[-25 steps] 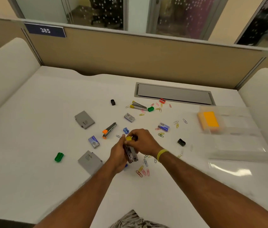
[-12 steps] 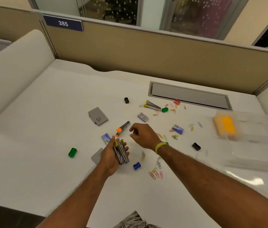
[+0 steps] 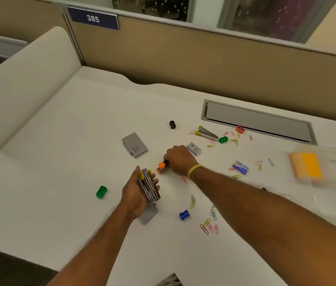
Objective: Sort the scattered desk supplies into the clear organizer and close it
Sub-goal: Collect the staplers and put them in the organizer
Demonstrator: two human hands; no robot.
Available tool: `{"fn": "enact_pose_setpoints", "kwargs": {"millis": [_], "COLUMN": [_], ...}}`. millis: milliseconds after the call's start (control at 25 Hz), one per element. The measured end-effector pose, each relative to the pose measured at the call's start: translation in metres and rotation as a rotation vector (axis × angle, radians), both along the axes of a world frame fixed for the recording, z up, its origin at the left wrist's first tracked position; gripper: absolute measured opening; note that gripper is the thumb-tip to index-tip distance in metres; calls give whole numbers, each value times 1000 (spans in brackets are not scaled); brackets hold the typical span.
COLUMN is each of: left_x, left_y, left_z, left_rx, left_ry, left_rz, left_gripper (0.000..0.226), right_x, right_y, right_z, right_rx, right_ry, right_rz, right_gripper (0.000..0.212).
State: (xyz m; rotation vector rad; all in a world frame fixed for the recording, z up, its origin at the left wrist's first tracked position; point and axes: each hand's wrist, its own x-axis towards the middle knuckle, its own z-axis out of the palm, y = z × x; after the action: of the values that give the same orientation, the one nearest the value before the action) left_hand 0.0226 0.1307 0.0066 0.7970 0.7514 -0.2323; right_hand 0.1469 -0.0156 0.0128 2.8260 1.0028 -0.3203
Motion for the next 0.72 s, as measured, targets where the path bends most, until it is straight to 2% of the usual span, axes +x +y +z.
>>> {"fn": "enact_pose_setpoints", "kwargs": {"millis": [80,240,400,600,720], "left_x": [3,10,14,12,12], "left_y": [0,-12,-31,-55,-65], "left_z": [-1,1,5,5,6], "left_rx": [11,88,146,159,194], "left_ry": [5,9,6,11,8], "left_rz": [3,41,60,45,30], "left_gripper": [40,38,33,18,27], "right_x": [-2,-22,-56,-87,-95], "right_y": [-2,-10,-14,-18,-22], "right_z": [1,8,12,10,12], "right_rx": [101,491,729,784,783], "right_ry": [11,156,159,165,174], "right_rz": [-59,-361,-432,-505,-544], "right_gripper": [22,23,20,23,25]}}
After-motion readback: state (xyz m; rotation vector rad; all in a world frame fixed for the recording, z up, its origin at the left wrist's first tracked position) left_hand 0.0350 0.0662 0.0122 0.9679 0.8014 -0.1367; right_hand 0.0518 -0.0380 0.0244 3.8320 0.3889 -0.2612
